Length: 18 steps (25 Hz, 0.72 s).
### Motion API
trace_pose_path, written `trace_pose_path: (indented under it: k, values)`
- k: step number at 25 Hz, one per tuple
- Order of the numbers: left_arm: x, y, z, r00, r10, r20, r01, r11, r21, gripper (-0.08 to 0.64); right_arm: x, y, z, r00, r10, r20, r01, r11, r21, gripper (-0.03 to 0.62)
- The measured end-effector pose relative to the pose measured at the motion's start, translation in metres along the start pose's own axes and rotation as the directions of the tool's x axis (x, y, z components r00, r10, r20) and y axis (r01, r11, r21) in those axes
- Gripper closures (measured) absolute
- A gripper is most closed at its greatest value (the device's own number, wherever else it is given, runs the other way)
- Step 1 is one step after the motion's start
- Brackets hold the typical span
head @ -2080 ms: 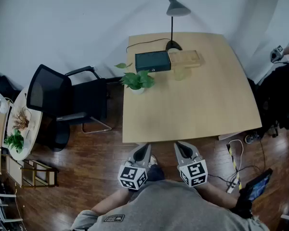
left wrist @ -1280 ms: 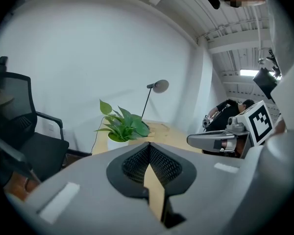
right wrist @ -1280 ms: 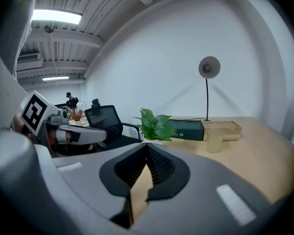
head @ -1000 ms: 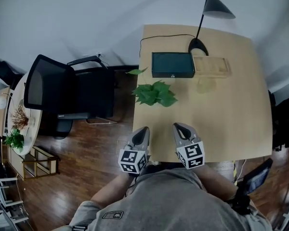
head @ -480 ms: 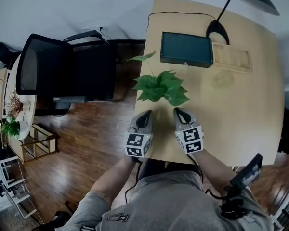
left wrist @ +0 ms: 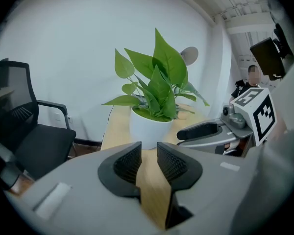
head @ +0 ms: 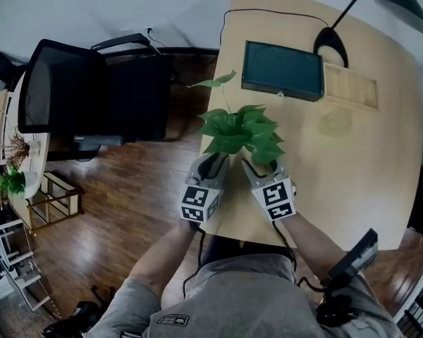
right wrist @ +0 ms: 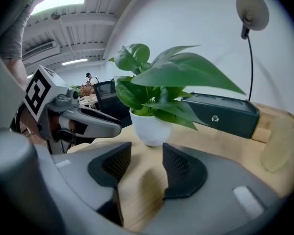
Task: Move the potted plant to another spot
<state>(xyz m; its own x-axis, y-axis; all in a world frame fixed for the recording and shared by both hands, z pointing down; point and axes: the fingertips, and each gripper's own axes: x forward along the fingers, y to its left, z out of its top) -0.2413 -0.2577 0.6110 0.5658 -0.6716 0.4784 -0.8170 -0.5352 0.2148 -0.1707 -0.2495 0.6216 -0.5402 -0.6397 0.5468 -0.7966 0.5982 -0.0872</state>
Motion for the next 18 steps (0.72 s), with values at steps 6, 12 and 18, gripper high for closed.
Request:
trace_pose_path:
  k: [6,12,18]
  values:
    - [-0.003,0.005,-0.001,1.000,-0.024,0.004,0.024,1.000,-0.008,0.385,0.025,-0.002,0.013,0.999,0.039,0.009,-0.039,0.999,-0.037,0.216]
    - [-0.009,0.011,-0.006,1.000,-0.009,-0.007,0.009,1.000,-0.013,0.385,0.054,-0.009,0.026,0.998,0.060,0.009,-0.059,0.996,-0.061,0.150]
    - [-0.013,0.014,-0.006,1.000,-0.006,-0.012,0.006,1.000,-0.004,0.385,0.068,-0.013,0.035,0.999,0.039,0.015,-0.037,0.995,-0.094,0.133]
